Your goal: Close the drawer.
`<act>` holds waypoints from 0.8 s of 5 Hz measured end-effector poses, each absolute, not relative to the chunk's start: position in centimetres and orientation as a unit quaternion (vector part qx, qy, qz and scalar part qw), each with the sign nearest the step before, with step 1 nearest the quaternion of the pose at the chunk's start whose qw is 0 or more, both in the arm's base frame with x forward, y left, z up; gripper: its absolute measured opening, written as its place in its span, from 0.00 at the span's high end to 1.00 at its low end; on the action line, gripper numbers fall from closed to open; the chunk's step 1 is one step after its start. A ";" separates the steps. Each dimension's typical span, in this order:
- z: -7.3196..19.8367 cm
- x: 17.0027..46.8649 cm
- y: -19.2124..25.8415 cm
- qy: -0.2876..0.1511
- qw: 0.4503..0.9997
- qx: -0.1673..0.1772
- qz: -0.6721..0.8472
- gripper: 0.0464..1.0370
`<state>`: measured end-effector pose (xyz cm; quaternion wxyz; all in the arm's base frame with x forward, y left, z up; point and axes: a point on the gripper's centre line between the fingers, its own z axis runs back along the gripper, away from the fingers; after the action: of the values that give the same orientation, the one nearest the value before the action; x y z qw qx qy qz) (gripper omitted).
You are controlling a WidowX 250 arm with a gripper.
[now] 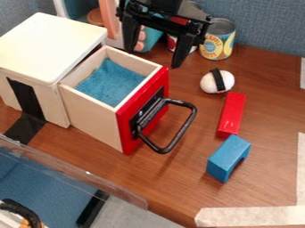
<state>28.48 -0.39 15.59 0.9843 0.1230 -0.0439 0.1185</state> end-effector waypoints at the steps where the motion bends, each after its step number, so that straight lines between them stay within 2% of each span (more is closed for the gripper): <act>1: 14.8 28.5 -0.4 -0.028 0.986 0.128 0.107 0.04; 3: 13.7 30.4 -2.1 -0.025 0.979 0.161 -0.124 0.04; 4: 13.6 31.1 -3.0 -0.025 0.958 0.152 -0.242 0.04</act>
<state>31.13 -3.04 13.62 0.9580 0.1519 -0.0252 -0.2419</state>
